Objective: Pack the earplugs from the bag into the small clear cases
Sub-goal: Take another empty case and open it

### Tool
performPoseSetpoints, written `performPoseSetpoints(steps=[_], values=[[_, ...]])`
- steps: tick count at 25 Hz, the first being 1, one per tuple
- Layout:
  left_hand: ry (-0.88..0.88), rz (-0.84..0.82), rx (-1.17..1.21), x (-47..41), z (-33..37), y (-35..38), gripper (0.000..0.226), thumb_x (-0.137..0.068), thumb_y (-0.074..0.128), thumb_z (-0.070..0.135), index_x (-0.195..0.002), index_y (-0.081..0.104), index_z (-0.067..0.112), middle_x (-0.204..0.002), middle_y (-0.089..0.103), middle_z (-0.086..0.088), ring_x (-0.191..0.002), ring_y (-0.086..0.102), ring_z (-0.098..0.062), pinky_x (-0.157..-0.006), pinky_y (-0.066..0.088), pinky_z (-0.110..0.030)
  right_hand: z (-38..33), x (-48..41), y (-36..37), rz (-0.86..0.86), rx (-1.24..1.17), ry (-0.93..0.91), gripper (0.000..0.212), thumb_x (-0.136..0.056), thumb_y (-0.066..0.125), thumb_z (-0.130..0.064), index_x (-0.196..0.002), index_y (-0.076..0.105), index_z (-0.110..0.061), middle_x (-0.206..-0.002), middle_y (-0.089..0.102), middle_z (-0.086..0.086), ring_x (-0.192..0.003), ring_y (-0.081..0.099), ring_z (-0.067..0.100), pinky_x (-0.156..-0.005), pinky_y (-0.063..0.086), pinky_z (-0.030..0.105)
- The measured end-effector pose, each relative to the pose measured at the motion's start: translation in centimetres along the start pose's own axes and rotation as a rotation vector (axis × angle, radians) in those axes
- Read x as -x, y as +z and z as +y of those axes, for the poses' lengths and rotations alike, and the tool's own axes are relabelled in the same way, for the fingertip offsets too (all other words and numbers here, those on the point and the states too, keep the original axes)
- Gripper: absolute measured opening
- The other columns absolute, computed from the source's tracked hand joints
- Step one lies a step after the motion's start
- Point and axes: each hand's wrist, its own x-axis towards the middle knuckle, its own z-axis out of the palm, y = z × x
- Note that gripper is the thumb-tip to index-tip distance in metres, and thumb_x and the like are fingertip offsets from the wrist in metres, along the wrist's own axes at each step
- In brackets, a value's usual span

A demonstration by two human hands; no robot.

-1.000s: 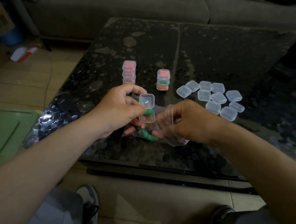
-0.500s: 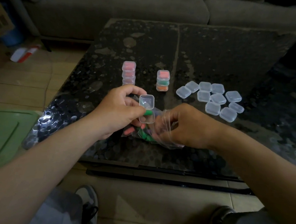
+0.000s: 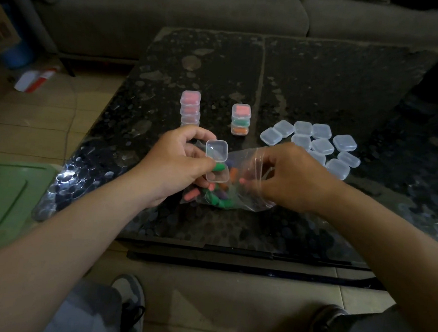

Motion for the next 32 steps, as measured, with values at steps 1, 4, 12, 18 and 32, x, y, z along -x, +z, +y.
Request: performPoseSetpoints(steps=[1,4,12,18,32], values=[[0.000,0.002,-0.006,0.0,0.0,0.0,0.033,-0.091,0.067,-0.004,-0.109,0.062,0.023,-0.069,0.073,-0.008,-0.059,0.072,-0.028,-0.040,0.046,-0.028,-0.1,0.1,-0.2,0.036,0.003,-0.001,0.007,-0.084,0.078,-0.022,-0.091,0.076,-0.026,-0.084,0.073,-0.010,-0.077,0.069,0.005,-0.074,0.060,0.031],[-0.004,0.003,0.005,0.0,0.2,0.1,0.034,-0.091,0.068,-0.004,-0.111,0.061,0.022,-0.074,0.074,-0.013,-0.059,0.071,-0.026,-0.055,0.052,-0.039,-0.3,0.3,-0.8,0.161,0.020,0.037,0.016,-0.088,0.074,-0.019,-0.084,0.069,-0.034,-0.079,0.069,-0.014,-0.073,0.066,0.002,-0.064,0.058,0.020],[0.008,-0.019,0.073,0.7,1.2,0.2,0.032,-0.091,0.072,-0.002,-0.117,0.061,0.015,-0.069,0.073,-0.009,-0.059,0.071,-0.029,-0.046,0.050,-0.034,-0.9,1.0,-0.8,0.504,0.022,-0.160,0.010,-0.087,0.074,-0.016,-0.092,0.070,-0.024,-0.091,0.061,-0.008,-0.077,0.061,0.004,-0.068,0.053,0.018],[0.041,-0.053,0.160,1.4,2.0,0.6,0.036,-0.086,0.078,0.002,-0.115,0.064,0.018,-0.075,0.076,-0.011,-0.061,0.073,-0.024,-0.054,0.056,-0.034,-0.7,1.0,0.9,0.368,0.044,-0.308,0.010,-0.085,0.078,-0.017,-0.094,0.077,-0.020,-0.088,0.068,-0.008,-0.079,0.063,0.004,-0.071,0.055,0.024],[0.027,-0.028,0.227,1.6,2.1,1.0,0.039,-0.087,0.075,0.000,-0.118,0.062,0.019,-0.081,0.077,-0.014,-0.070,0.077,-0.030,-0.062,0.060,-0.042,-0.4,0.8,1.1,0.365,0.072,-0.349,0.014,-0.084,0.078,-0.009,-0.095,0.080,-0.017,-0.089,0.072,-0.008,-0.079,0.064,0.004,-0.070,0.053,0.018]])
